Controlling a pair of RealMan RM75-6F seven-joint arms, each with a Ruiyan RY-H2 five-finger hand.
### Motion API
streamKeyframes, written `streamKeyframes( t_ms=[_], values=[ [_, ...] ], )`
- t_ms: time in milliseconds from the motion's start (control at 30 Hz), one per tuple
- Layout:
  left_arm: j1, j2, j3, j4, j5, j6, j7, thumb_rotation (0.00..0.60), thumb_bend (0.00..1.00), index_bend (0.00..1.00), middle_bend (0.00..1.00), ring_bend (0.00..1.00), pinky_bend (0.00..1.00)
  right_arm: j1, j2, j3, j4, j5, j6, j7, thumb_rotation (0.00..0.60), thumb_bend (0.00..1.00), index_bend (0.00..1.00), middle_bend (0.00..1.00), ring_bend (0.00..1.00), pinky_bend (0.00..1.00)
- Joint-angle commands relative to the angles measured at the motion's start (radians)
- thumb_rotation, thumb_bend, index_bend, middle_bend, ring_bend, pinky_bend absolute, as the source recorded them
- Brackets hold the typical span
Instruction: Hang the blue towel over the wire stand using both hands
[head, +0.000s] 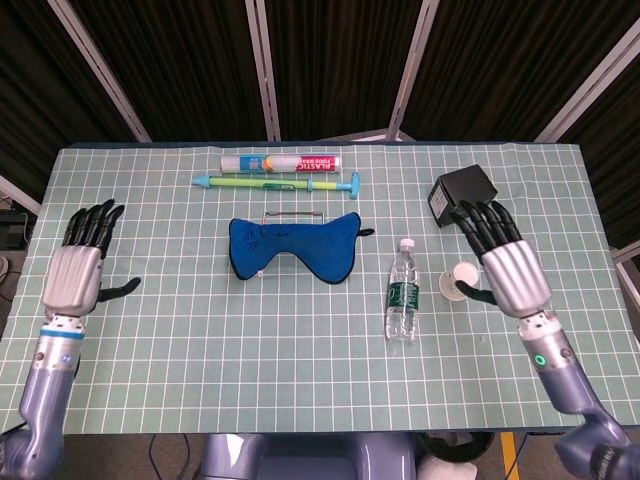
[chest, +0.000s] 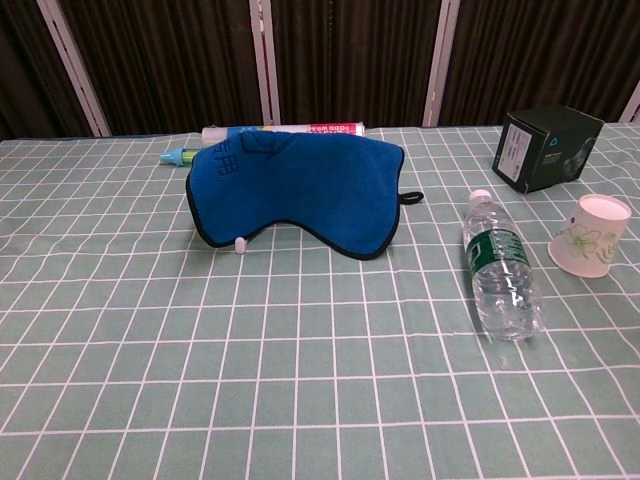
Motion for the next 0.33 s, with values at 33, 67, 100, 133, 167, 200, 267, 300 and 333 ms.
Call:
streamKeyframes(
  t_ms=[33, 67, 100, 133, 167, 200, 267, 300, 333],
  values=[
    [0.089, 0.039, 0.058, -0.087, 0.028, 0.098, 0.085, 0.6, 0.12, 0.0, 0.0, 0.0, 0.0, -0.103, 0.044, -0.045, -0.074, 0.015, 0.071, -0.022, 0.6, 0.0, 0.0, 0.0, 0.0, 0.0],
    [0.105, 0.042, 0.07, -0.098, 0.038, 0.116, 0.1, 0.6, 0.12, 0.0, 0.0, 0.0, 0.0, -0.124, 0.047, -0.053, -0.078, 0.019, 0.083, -0.027, 0.6, 0.0, 0.0, 0.0, 0.0, 0.0],
    [0.117, 0.043, 0.078, -0.107, 0.048, 0.13, 0.112, 0.6, 0.12, 0.0, 0.0, 0.0, 0.0, -0.138, 0.047, -0.058, -0.079, 0.017, 0.092, -0.032, 0.6, 0.0, 0.0, 0.0, 0.0, 0.0],
    [0.133, 0.044, 0.087, -0.116, 0.058, 0.146, 0.126, 0.6, 0.12, 0.0, 0.0, 0.0, 0.0, -0.155, 0.046, -0.063, -0.078, 0.017, 0.101, -0.037, 0.6, 0.0, 0.0, 0.0, 0.0, 0.0],
    [0.146, 0.045, 0.094, -0.123, 0.067, 0.161, 0.135, 0.6, 0.12, 0.0, 0.0, 0.0, 0.0, -0.17, 0.044, -0.068, -0.076, 0.017, 0.11, -0.039, 0.6, 0.0, 0.0, 0.0, 0.0, 0.0],
    [0.156, 0.045, 0.098, -0.128, 0.076, 0.172, 0.141, 0.6, 0.12, 0.0, 0.0, 0.0, 0.0, -0.18, 0.042, -0.071, -0.073, 0.012, 0.117, -0.039, 0.6, 0.0, 0.0, 0.0, 0.0, 0.0],
    [0.176, 0.046, 0.109, -0.134, 0.095, 0.189, 0.145, 0.6, 0.12, 0.0, 0.0, 0.0, 0.0, -0.202, 0.038, -0.075, -0.062, 0.001, 0.134, -0.039, 0.6, 0.0, 0.0, 0.0, 0.0, 0.0],
    [0.184, 0.047, 0.112, -0.136, 0.101, 0.193, 0.145, 0.6, 0.12, 0.0, 0.0, 0.0, 0.0, -0.212, 0.036, -0.074, -0.056, -0.006, 0.142, -0.039, 0.6, 0.0, 0.0, 0.0, 0.0, 0.0],
    [0.189, 0.048, 0.112, -0.136, 0.103, 0.194, 0.144, 0.6, 0.12, 0.0, 0.0, 0.0, 0.0, -0.218, 0.035, -0.073, -0.053, -0.009, 0.146, -0.037, 0.6, 0.0, 0.0, 0.0, 0.0, 0.0]
  ],
)
